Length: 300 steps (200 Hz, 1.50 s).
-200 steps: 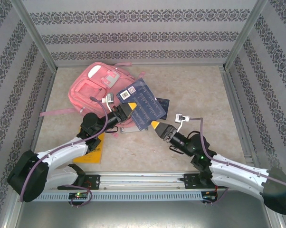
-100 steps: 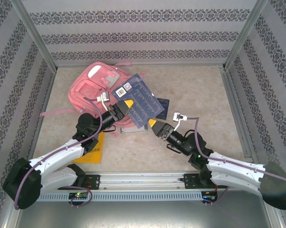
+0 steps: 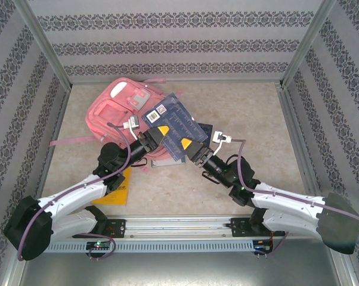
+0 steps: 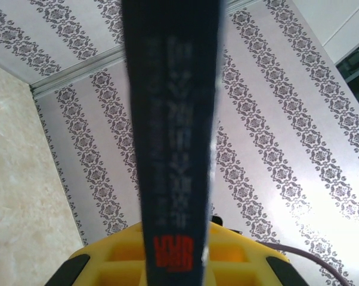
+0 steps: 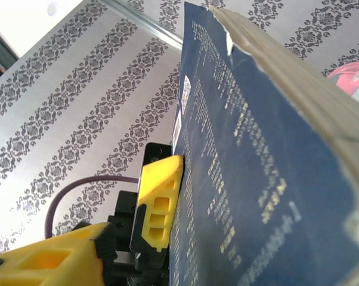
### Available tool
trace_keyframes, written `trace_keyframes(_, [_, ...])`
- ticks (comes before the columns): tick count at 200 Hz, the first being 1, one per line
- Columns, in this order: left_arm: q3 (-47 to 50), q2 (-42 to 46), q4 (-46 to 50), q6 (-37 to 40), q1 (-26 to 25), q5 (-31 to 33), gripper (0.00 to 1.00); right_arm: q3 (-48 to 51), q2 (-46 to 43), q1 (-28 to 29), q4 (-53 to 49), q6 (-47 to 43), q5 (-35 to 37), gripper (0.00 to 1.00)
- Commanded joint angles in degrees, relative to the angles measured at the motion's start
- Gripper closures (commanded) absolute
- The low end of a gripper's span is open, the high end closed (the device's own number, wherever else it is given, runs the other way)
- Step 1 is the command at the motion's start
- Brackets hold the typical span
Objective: Pack the student bag
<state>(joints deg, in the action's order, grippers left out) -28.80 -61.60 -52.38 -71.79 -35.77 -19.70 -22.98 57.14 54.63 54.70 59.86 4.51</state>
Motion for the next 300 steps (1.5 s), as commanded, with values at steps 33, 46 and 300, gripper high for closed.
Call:
trace_keyframes(33, [0.4, -0.2, -1.7, 1.5, -1.6, 1.9, 1.0, -1.8, 0.8, 0.5, 4.5, -1.1, 6.1, 0.6])
trace_keyframes(46, [0.5, -0.2, -1.6, 1.4, -1.8, 2.2, 1.0, -1.6, 0.8, 0.3, 4.2, -1.2, 7.3, 0.66])
trace_keyframes(300, [-6.7, 2.7, 33.4, 19.3, -1.8, 1.3, 0.61, 7.7, -23.4, -6.0, -37.2, 2.2, 18.2, 1.0])
